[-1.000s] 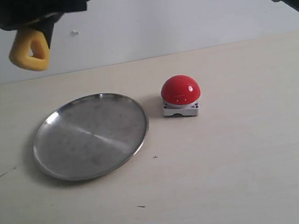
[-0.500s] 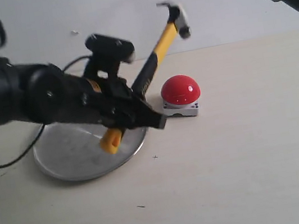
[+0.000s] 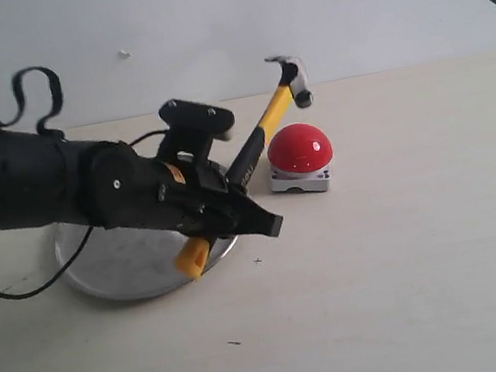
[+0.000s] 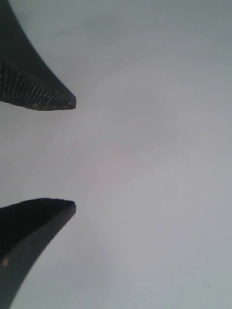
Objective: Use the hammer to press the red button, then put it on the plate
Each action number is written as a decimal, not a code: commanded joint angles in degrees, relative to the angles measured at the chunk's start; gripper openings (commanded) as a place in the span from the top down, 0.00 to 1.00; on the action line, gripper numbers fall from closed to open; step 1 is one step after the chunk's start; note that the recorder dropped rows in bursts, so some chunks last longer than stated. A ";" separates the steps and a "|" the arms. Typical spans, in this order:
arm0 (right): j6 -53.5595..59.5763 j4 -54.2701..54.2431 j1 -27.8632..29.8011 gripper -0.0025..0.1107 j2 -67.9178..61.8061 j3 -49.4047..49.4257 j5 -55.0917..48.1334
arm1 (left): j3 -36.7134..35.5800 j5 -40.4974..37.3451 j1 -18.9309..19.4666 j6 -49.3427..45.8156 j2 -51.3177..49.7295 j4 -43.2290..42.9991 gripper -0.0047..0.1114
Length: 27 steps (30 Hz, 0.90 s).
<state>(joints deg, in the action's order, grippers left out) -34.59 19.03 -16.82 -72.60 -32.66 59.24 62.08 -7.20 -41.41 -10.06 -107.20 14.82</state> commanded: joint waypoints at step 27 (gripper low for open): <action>-0.13 0.97 0.12 0.50 0.50 -0.44 0.43 | -16.09 14.15 5.66 8.96 22.47 6.92 0.96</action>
<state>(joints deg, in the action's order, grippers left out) -34.82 19.44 -16.82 -72.49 -32.66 59.33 45.88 1.51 -38.58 -3.81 -86.03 21.52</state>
